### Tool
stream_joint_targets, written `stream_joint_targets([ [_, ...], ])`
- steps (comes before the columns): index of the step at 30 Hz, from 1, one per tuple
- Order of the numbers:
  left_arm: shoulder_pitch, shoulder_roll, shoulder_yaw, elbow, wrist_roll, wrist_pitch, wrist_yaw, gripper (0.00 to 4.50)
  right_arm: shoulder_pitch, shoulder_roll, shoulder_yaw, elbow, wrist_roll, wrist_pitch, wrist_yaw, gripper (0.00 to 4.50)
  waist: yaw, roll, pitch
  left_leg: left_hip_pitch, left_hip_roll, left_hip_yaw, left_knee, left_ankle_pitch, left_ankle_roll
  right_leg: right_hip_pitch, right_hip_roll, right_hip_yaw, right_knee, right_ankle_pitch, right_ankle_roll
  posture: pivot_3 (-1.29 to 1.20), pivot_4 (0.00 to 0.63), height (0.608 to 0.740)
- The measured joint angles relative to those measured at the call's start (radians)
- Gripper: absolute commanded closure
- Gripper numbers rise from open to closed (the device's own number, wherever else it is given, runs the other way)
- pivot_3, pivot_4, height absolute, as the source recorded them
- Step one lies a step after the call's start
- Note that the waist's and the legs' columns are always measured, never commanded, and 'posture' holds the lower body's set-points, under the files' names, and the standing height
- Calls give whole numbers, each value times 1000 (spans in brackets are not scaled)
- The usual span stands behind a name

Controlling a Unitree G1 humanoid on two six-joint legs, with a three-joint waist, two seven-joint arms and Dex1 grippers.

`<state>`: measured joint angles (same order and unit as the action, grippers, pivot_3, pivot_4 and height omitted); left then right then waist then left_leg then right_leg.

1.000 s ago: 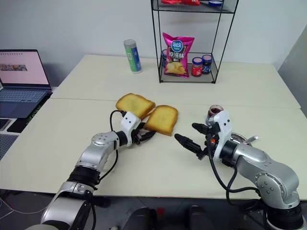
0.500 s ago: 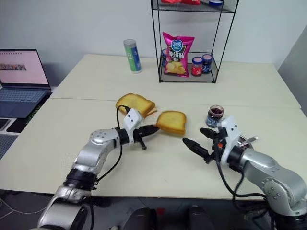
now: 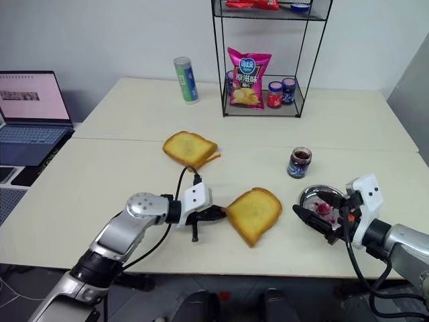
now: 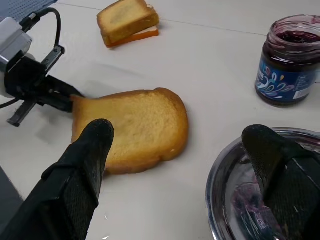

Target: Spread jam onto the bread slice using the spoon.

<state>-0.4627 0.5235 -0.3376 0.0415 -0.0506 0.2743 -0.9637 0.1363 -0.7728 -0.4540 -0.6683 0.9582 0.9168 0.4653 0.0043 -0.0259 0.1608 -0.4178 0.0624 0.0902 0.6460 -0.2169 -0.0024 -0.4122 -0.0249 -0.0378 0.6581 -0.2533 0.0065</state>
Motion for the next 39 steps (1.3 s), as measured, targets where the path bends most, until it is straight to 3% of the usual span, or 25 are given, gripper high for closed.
stream_joint_targets([
  [5,-20,-14,0,53,22,-54,14,4369,16,37,-67,47,-41,-31,-57,0,0,0,0,-1,0,0,-2,-1,0,-1,3,-1,-1,-1,1,0,150,740],
  [7,-20,-16,0,69,22,-68,14,3968,6,72,-97,79,-57,-45,-99,0,0,0,0,-1,0,0,-2,-1,0,-1,3,-1,-1,-1,1,0,150,740],
  [9,-20,-16,1,85,19,-71,9,3844,-7,131,-132,123,-62,-60,-151,0,0,0,0,-1,1,0,-1,-1,0,-1,3,-1,0,-1,1,0,150,740],
  [15,-23,24,14,89,13,-92,-32,2539,-6,268,-224,269,-31,-77,-255,0,-1,1,0,0,1,1,-1,-1,0,-1,3,0,1,-1,1,0,150,740],
  [20,-22,58,27,89,17,-106,-35,1522,-27,284,-270,345,12,-78,-270,0,-4,1,0,0,1,1,-2,-1,0,-1,3,0,1,-1,1,0,150,740],
  [25,10,186,73,65,9,-88,-98,607,-80,281,-277,527,21,-81,-239,0,-8,3,0,1,2,1,-2,-1,0,-1,3,0,1,-2,0,0,150,740],
  [28,6,197,81,-5,-28,-32,-138,89,-124,270,-271,600,48,-74,-195,0,-6,4,0,0,1,2,-2,-1,0,-1,3,1,2,-2,0,0,150,740],
  [31,-20,195,84,-73,-58,12,-158,42,-154,258,-268,643,49,-69,-169,0,0,4,0,0,0,2,-1,-1,0,-1,2,0,1,-2,0,0,150,740],
  [35,-65,24,129,-248,-249,227,-109,42,-220,231,-227,756,44,-58,-107,0,1,4,0,-1,-1,3,-1,-1,1,0,2,2,-1,0,3,0,150,740],
  [39,-69,-15,104,-318,-318,312,-115,42,-265,222,-201,845,26,-56,-74,0,-8,5,0,2,0,1,-2,-1,1,0,6,2,1,-1,2,0,150,740],
])
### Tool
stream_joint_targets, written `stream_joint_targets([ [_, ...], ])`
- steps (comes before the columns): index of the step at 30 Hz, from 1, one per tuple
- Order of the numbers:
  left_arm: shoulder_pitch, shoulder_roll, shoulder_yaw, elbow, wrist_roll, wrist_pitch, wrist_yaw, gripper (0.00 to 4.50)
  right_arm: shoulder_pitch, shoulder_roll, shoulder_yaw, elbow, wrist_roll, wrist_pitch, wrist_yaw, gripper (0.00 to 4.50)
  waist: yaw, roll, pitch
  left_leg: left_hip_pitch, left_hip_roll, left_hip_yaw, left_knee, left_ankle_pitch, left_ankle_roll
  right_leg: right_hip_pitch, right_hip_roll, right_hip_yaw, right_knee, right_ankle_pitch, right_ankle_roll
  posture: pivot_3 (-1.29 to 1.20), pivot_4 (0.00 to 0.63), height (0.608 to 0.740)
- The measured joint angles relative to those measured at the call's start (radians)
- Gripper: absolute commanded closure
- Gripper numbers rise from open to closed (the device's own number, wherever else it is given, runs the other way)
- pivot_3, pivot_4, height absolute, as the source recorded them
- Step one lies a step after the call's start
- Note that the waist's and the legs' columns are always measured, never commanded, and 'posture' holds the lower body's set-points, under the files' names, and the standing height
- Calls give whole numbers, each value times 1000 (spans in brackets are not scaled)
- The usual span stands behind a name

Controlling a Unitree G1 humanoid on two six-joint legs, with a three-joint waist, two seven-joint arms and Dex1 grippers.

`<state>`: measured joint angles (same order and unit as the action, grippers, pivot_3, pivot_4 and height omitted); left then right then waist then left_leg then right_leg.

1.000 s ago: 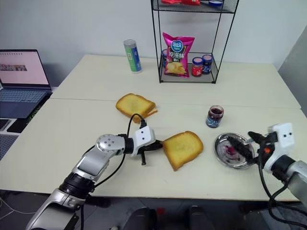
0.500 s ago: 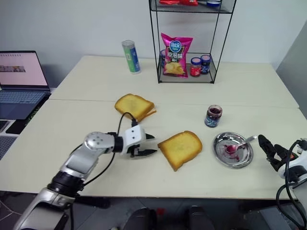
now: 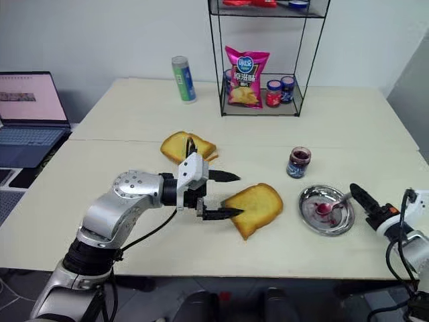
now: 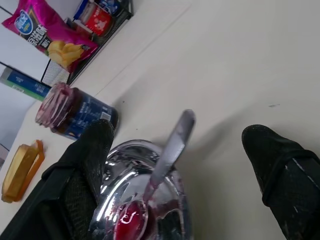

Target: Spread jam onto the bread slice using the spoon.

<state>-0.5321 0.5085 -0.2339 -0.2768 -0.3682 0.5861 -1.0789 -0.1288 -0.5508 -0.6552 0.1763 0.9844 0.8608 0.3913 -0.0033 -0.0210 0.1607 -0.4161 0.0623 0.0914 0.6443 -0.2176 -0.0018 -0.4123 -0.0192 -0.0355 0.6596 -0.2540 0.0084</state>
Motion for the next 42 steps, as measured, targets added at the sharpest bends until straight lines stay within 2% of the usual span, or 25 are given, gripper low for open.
stream_joint_targets([
  [4,-32,-63,-60,4,-13,17,9,42,-59,-4,37,68,-30,-3,25,0,0,0,0,1,0,-1,1,0,0,0,1,0,3,0,0,0,150,740],
  [18,-61,-75,-75,19,1,13,43,42,-137,-6,51,167,-62,-6,86,0,-2,0,0,1,0,0,1,0,0,0,0,1,2,0,0,0,150,740],
  [21,-64,-74,-76,27,10,7,43,0,-143,-6,53,185,-70,-15,98,477,-2,0,0,1,0,0,1,0,0,0,0,1,2,0,0,0,150,740],
  [31,-67,-71,-76,42,18,-8,44,0,-167,-1,61,251,-105,-37,122,2836,-2,0,0,1,0,0,1,0,0,0,0,1,2,0,0,0,150,740],
  [32,-67,-71,-76,43,19,-9,44,0,-169,-1,61,251,-105,-37,126,2948,-2,0,0,1,0,0,1,0,0,0,0,1,2,0,0,0,150,740],
  [33,-68,-71,-76,44,19,-10,44,0,-173,-2,61,251,-105,-37,131,3318,-2,0,0,1,0,0,2,0,0,0,0,1,2,0,0,0,150,740],
  [34,-68,-71,-76,45,20,-11,43,0,-173,-2,61,251,-107,-37,131,3329,-2,0,0,1,0,0,2,0,0,0,0,1,2,0,0,0,150,740],
  [39,-72,-71,-76,60,26,-26,43,0,-174,-3,60,240,-101,-37,151,4396,-1,0,0,1,0,0,2,0,0,2,-1,1,1,1,1,0,150,740],
  [42,-72,-72,-76,60,26,-27,42,0,-175,-2,47,228,-89,-37,159,4482,1,0,0,1,-1,0,2,0,0,2,-1,1,1,1,1,0,150,740],
])
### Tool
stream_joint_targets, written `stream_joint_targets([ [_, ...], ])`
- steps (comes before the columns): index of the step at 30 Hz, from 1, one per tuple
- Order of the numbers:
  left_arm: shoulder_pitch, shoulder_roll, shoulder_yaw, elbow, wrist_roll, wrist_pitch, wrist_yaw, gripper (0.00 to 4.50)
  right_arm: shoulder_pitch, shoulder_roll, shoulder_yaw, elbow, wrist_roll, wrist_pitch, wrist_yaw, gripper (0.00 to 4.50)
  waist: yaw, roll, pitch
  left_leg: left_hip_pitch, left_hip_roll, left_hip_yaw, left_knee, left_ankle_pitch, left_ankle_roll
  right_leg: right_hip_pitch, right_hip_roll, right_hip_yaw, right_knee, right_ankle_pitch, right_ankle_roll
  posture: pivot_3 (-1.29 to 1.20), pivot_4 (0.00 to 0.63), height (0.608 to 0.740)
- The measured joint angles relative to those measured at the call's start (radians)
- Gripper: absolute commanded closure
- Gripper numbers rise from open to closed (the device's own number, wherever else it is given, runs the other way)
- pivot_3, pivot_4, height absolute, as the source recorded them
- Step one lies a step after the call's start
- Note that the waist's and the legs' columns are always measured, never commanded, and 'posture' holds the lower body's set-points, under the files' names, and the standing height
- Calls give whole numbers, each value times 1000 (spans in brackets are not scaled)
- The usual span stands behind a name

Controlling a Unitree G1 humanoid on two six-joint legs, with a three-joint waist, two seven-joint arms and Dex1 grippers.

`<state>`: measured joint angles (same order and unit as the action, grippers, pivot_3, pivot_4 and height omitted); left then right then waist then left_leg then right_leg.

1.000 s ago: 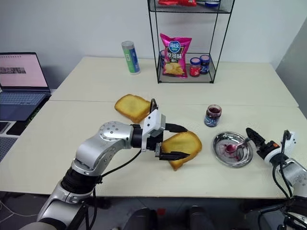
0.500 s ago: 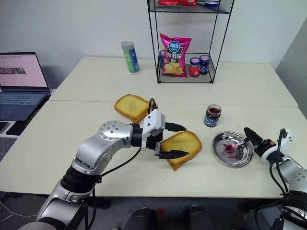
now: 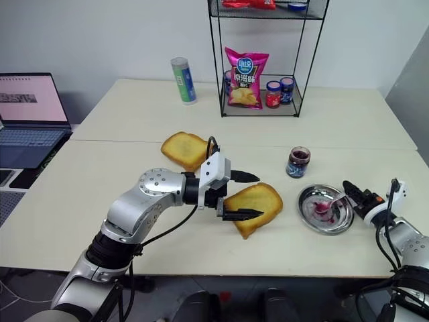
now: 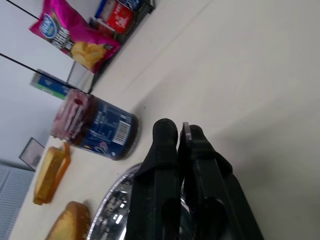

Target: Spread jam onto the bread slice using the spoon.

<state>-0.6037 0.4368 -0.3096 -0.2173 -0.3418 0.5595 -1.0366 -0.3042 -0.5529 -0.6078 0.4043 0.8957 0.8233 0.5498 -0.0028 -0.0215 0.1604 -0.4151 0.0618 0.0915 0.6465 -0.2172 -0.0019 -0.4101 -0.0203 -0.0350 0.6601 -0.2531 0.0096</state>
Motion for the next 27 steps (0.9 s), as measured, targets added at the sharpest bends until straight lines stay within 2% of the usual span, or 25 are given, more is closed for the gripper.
stream_joint_targets([
  [9,-2,-2,0,6,5,-3,-3,0,46,2,-17,-91,26,22,-22,4482,2,0,0,-1,0,0,-1,0,0,0,0,-1,-1,0,0,0,150,740],
  [16,5,2,40,16,-17,3,14,0,48,38,-80,-398,171,107,-218,4482,-1,1,1,-1,1,0,-1,0,0,-2,0,0,0,0,0,0,150,740],
  [22,3,-49,130,48,-45,4,104,0,-81,62,-65,-541,256,106,-380,4482,0,1,1,-2,1,0,-1,0,0,-2,0,0,0,0,0,0,150,740],
  [27,-17,-137,167,96,-58,-3,178,0,-287,93,51,-503,128,7,-495,4482,-2,1,1,-3,0,2,-1,0,0,-4,0,1,-1,1,1,0,150,740],
])
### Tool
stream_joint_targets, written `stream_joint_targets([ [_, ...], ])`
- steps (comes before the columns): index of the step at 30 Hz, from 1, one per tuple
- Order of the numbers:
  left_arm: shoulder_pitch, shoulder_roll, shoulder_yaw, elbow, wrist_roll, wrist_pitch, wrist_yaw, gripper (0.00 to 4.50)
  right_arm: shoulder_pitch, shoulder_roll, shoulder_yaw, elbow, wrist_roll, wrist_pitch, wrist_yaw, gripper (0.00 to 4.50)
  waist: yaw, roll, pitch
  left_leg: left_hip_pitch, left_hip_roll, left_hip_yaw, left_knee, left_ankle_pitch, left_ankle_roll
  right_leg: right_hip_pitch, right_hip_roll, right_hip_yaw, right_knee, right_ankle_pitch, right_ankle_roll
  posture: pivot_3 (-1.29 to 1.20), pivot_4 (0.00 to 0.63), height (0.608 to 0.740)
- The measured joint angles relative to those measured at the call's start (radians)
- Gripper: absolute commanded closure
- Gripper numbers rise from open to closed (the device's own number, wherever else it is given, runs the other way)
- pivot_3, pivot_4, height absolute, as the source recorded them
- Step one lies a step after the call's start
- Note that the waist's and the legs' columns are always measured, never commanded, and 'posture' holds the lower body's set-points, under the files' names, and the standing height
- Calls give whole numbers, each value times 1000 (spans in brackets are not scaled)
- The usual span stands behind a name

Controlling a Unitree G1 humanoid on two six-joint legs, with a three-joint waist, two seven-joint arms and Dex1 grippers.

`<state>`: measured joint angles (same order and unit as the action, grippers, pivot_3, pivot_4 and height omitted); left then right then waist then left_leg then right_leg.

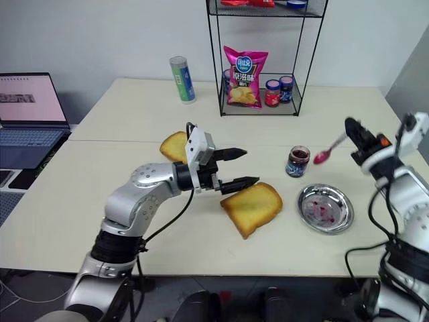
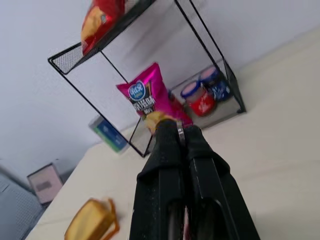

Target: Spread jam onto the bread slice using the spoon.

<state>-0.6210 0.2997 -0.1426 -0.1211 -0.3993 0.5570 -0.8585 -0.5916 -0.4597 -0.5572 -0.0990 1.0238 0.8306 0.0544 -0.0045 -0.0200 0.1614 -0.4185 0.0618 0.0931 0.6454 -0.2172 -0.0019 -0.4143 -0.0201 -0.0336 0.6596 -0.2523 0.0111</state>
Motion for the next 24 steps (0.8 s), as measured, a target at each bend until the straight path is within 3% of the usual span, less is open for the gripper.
stream_joint_targets([
  [11,-19,-31,29,13,1,0,65,0,-65,18,212,145,-298,-175,45,4482,2,0,0,-8,1,1,0,0,0,-7,0,-1,1,0,-1,0,150,740],
  [24,0,-15,20,-36,1,5,82,0,-32,45,338,183,-505,-315,142,4482,2,0,0,-7,1,1,0,0,0,-7,0,-1,2,0,-1,0,150,740],
])
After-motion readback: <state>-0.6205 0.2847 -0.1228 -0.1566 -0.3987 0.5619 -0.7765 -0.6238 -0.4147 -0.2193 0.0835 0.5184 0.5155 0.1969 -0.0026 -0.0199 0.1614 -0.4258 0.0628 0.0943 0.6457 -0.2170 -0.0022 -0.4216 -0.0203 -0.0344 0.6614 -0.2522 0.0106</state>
